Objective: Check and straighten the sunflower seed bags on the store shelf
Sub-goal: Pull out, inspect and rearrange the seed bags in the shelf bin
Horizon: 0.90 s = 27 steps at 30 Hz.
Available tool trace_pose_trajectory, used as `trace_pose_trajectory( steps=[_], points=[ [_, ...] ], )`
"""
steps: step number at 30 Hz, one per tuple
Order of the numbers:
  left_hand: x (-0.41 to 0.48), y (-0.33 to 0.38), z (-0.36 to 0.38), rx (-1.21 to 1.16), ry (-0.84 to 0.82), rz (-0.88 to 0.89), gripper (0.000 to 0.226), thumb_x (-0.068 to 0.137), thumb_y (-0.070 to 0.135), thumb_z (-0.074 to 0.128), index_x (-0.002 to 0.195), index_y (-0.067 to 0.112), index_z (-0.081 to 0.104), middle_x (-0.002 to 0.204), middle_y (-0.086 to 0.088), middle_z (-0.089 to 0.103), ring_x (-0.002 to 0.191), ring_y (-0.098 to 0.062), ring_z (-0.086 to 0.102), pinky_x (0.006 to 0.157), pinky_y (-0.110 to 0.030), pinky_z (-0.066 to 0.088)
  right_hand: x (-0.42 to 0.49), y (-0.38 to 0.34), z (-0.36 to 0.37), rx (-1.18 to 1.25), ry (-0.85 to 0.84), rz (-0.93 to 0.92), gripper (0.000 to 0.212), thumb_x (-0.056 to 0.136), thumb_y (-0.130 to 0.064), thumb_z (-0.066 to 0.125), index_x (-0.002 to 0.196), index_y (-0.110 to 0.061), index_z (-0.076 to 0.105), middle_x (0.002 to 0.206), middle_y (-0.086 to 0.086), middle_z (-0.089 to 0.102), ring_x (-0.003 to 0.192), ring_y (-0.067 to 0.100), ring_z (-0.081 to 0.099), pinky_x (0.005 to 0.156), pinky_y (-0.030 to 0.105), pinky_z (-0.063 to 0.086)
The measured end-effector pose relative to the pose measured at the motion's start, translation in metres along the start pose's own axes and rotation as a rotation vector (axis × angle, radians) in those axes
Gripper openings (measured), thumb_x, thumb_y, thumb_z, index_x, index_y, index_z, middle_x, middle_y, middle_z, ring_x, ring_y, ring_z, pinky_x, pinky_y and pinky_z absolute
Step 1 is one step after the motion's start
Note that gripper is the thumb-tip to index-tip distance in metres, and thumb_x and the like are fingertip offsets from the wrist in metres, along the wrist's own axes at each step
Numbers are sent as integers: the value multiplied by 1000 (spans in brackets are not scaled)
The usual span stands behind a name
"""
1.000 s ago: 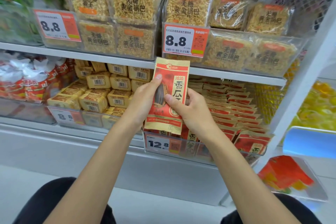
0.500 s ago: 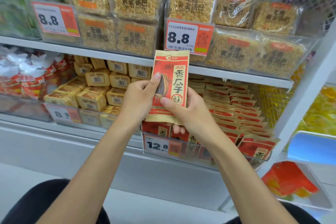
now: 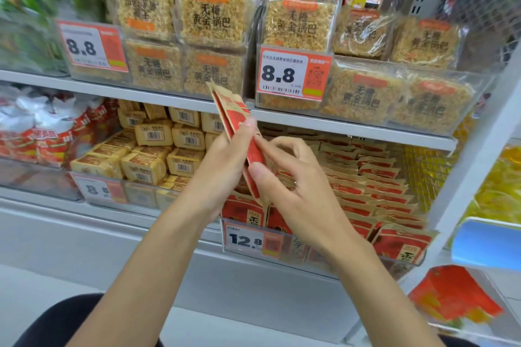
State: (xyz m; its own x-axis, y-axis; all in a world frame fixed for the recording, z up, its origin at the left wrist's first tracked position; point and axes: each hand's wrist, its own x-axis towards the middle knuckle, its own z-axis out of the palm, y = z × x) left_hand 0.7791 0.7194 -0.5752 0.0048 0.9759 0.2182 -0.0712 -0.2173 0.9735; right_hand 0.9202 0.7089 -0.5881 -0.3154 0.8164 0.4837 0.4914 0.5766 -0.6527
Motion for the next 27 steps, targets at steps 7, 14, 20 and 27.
trace_pose_trajectory(
  steps=[7, 14, 20, 27],
  points=[
    [5, -8, -1, -205, 107, -45, 27, 105, 31, 39, 123, 20, 57, 105, -4, 76, 94, -18, 73, 79, -35, 60, 8, 12, 1, 445, -72, 343, 57, 87, -46, 63, 137, -22, 48, 116, -4, 69, 89, 9, 71, 58, 22, 53],
    [7, -14, -5, -178, 139, -16, 25, 103, 28, 47, 124, 19, 57, 105, -4, 75, 93, -21, 74, 76, -37, 62, 10, 13, 3, 541, 46, 348, 33, 86, -20, 72, 114, -15, 56, 102, 12, 70, 74, 19, 73, 41, 22, 49],
    [5, -13, -9, -251, 54, -45, 27, 104, 23, 44, 126, 18, 58, 106, -7, 75, 93, -20, 73, 73, -34, 61, 8, 9, 0, 570, -9, 366, 26, 93, -32, 60, 109, -12, 57, 94, 1, 75, 79, 16, 74, 56, 30, 58],
    [5, -12, -13, -342, -55, -92, 29, 103, 20, 43, 129, 16, 56, 113, -12, 72, 98, -25, 72, 78, -38, 61, 9, 15, -5, 562, -9, 336, 24, 98, -27, 54, 97, -3, 59, 81, 2, 76, 73, 13, 73, 60, 24, 56]
  ],
)
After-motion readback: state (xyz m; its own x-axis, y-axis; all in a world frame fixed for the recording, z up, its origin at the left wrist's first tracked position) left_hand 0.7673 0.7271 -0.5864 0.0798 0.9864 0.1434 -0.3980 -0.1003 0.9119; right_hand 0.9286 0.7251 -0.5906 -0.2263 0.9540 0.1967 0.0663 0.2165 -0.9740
